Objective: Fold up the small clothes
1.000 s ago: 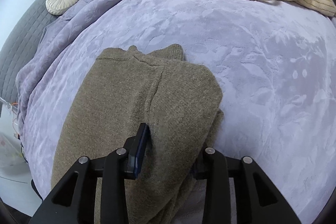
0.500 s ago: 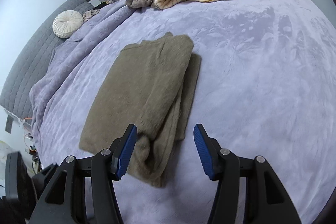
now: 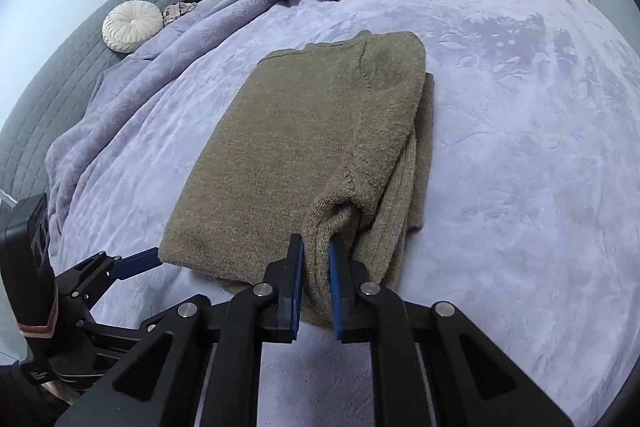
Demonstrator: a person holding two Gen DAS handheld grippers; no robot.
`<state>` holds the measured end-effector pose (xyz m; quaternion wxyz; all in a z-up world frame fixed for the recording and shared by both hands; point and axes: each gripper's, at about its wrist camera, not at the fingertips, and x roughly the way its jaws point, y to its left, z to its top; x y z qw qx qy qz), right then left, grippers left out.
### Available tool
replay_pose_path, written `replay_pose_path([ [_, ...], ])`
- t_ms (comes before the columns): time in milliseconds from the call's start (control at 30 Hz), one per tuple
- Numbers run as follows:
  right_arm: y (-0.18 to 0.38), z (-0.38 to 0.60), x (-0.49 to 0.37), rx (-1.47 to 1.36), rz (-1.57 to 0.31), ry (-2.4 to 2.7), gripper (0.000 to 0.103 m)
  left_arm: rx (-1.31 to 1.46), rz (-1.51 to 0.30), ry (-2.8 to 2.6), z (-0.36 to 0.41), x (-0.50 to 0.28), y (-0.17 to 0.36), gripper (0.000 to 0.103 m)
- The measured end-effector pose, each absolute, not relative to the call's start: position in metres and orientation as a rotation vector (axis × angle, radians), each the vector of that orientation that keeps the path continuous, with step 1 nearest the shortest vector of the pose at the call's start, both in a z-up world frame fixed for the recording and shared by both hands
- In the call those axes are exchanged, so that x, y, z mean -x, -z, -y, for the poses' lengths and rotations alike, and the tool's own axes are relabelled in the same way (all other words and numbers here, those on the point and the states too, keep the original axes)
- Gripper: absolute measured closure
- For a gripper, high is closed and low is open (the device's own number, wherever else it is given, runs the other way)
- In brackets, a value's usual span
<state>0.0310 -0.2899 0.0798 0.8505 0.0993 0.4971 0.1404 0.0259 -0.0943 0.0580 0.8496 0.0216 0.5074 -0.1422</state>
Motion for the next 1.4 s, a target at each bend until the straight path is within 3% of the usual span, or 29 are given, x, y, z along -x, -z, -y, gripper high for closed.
replay_pose_path([
  [433,-0.064,0.315,-0.021,-0.324,-1.063,-0.237,0.092,0.126,-1.16,0.175,0.029,-0.046,-0.021,0.014],
  [633,-0.073,0.319,-0.01,-0.349,-1.049,-0.227,0.088,0.109,-1.121,0.238,0.027,-0.019,-0.052,0.014],
  [800,-0.106,0.3,-0.004,-0.285,-0.924,-0.275,0.077,0.126,-1.065,0.224,0.037,-0.039,-0.082,0.014],
  [867,-0.105,0.288,-0.013,-0.295,-0.921,-0.332,0.057,0.11,-1.074,0.202,0.049,-0.057,-0.08,0.014],
  [900,-0.102,0.283,-0.02,-0.298,-0.921,-0.347,0.054,0.108,-1.086,0.194,0.053,-0.065,-0.076,0.014],
  [967,-0.088,0.283,-0.036,-0.3,-0.959,-0.343,0.052,0.107,-1.127,0.188,0.057,-0.076,-0.061,0.014],
  [1033,-0.065,0.293,-0.053,-0.343,-1.032,-0.31,0.053,0.117,-1.149,0.196,0.057,-0.081,-0.05,0.006],
  [1067,-0.055,0.3,-0.058,-0.375,-1.048,-0.303,0.058,0.108,-1.15,0.177,0.056,-0.082,-0.047,0.0],
  [1167,-0.048,0.316,-0.06,-0.46,-1.049,-0.339,0.064,0.094,-1.151,0.189,0.057,-0.078,-0.045,0.0],
  [1233,-0.06,0.32,-0.058,-0.467,-1.025,-0.36,0.061,0.101,-1.138,0.208,0.06,-0.076,-0.056,0.0],
  [1300,-0.075,0.326,-0.061,-0.472,-0.964,-0.364,0.054,0.09,-1.115,0.238,0.072,-0.076,-0.067,0.0],
  [1333,-0.082,0.329,-0.068,-0.48,-0.941,-0.364,0.045,0.076,-1.106,0.239,0.08,-0.078,-0.072,0.0],
  [1400,-0.087,0.331,-0.088,-0.485,-0.942,-0.371,0.043,0.076,-1.102,0.269,0.094,-0.085,-0.076,0.0],
])
